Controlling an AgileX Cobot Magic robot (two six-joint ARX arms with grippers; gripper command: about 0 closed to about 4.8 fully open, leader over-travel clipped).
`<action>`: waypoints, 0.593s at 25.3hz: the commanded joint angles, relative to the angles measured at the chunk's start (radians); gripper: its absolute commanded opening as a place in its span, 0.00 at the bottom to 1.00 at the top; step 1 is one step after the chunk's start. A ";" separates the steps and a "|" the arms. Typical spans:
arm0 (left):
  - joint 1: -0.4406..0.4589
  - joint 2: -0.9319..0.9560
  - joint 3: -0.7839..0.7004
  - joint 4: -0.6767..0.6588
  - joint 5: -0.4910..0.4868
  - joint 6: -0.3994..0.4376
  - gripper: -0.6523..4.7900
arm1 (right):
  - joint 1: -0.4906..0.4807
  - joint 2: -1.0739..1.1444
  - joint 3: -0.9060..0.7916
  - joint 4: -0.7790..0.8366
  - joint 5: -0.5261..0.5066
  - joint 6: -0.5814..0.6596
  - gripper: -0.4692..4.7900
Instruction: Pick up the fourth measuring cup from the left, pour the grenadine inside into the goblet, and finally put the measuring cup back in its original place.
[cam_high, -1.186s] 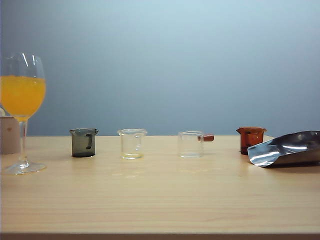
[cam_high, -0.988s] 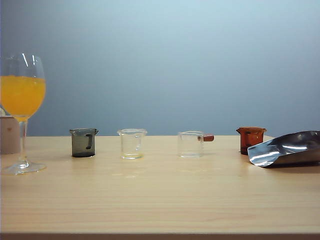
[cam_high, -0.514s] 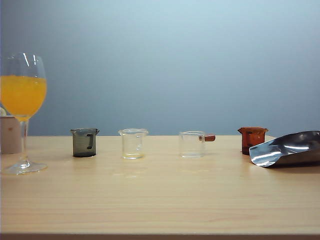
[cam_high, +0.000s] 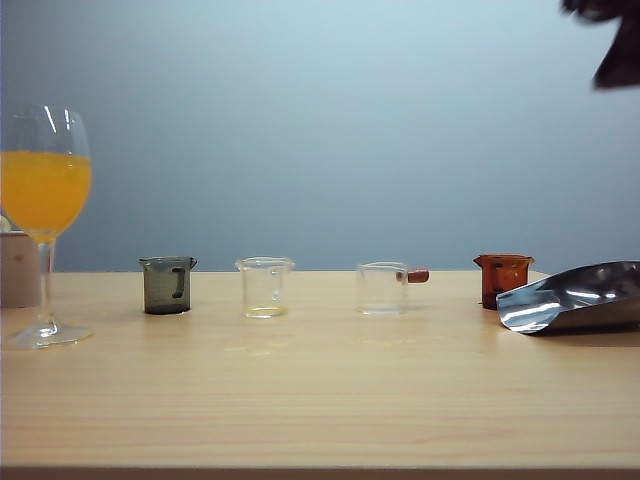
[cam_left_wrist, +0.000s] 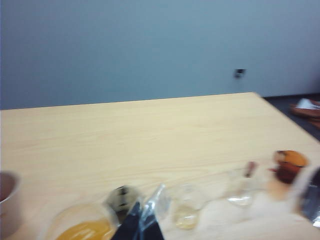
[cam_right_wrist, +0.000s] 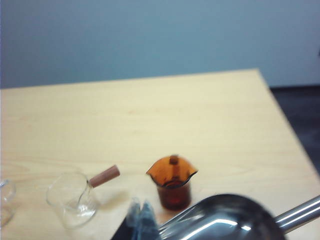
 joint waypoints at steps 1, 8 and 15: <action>-0.105 0.087 0.093 -0.032 0.045 0.100 0.11 | 0.024 0.148 0.003 0.148 0.024 0.014 0.09; -0.271 0.212 0.151 -0.045 0.050 0.113 0.11 | 0.032 0.535 0.007 0.470 0.069 0.019 0.09; -0.278 0.264 0.151 -0.063 0.066 0.115 0.11 | 0.030 0.824 0.077 0.659 0.098 -0.070 1.00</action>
